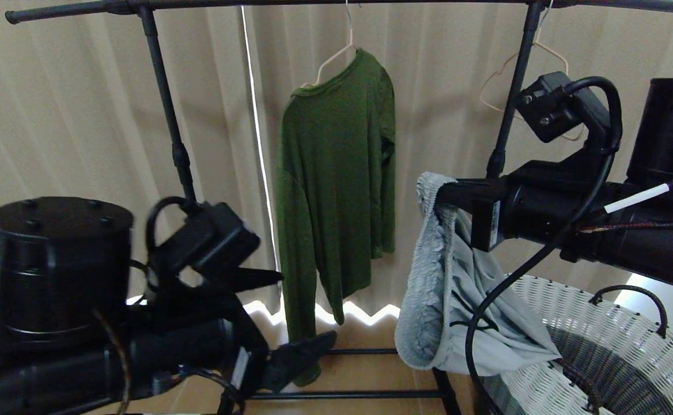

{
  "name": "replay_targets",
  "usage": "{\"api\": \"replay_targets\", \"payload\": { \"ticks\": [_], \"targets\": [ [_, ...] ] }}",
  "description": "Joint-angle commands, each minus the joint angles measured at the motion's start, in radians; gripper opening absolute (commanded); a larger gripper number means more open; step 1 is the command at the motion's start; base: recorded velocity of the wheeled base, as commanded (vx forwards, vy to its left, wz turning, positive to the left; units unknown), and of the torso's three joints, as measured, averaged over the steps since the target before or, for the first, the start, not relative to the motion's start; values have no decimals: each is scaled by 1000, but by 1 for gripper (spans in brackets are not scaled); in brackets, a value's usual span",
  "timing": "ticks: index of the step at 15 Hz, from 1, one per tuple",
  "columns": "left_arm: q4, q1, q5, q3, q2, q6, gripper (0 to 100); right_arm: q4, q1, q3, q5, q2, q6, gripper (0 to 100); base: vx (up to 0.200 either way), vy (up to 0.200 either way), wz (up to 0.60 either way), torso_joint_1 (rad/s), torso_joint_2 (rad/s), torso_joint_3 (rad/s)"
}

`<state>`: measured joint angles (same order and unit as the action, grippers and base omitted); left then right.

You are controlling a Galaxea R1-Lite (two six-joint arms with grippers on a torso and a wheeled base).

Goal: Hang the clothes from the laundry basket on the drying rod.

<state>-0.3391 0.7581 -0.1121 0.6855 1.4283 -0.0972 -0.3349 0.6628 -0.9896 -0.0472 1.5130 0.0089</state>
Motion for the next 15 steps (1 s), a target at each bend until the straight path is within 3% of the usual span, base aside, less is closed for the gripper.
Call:
{"api": "replay_targets", "payload": {
  "ticks": [1, 8, 11, 15],
  "targets": [
    [-6, 133, 65, 98, 202, 125, 100, -3, 6, -3, 6, -16, 16, 0, 0, 0, 0, 0, 0, 0],
    [-43, 113, 137, 235, 437, 291, 100, -1, 49, 3, 66, -94, 63, 0, 0, 0, 0, 0, 0, 0],
    [-44, 90, 230, 276, 524, 294, 100, -1, 55, 5, 67, -132, 62, 0, 0, 0, 0, 0, 0, 0],
    [-46, 96, 224, 312, 543, 320, 100, 0, 55, 6, 67, -139, 63, 0, 0, 0, 0, 0, 0, 0]
  ]
}}
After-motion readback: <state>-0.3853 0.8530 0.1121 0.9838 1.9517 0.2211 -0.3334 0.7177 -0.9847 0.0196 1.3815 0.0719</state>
